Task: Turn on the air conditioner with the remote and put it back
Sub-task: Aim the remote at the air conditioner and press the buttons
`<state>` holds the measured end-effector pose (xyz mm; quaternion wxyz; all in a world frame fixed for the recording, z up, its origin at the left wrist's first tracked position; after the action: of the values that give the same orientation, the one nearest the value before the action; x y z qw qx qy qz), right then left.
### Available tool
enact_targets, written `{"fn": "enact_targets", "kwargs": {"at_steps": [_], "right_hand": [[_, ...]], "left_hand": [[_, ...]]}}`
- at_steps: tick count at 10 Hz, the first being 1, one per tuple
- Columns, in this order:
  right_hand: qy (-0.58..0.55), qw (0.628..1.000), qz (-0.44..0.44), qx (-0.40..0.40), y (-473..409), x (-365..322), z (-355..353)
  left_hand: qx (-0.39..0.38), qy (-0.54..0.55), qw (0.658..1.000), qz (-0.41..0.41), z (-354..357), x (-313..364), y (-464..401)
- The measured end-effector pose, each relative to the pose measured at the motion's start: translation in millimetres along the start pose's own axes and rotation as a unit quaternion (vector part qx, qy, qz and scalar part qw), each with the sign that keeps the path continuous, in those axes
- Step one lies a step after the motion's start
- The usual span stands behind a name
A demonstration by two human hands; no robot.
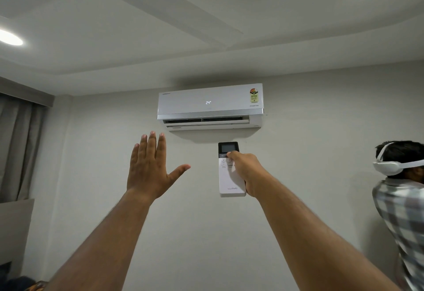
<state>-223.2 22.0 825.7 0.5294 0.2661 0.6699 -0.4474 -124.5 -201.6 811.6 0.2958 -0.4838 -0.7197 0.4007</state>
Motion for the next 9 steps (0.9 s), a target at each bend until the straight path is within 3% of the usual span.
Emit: {"fn": "enact_targets", "kwargs": {"at_steps": [9], "right_hand": [[-0.006, 1.0, -0.005, 0.001, -0.2, 0.3, 0.3]], "left_hand": [[0.003, -0.003, 1.0, -0.004, 4.1, 0.0, 0.1]]}}
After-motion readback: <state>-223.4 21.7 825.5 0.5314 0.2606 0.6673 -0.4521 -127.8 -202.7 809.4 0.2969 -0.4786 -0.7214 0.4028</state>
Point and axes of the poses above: each hand's wrist, its own y-axis away from the middle knuckle, its own z-axis out of the palm, x = y × z, the point moved 3 cm from there along -y, towards the middle knuckle, and after that the axes turned 9 degrees about -x, right-handed, at the moved point
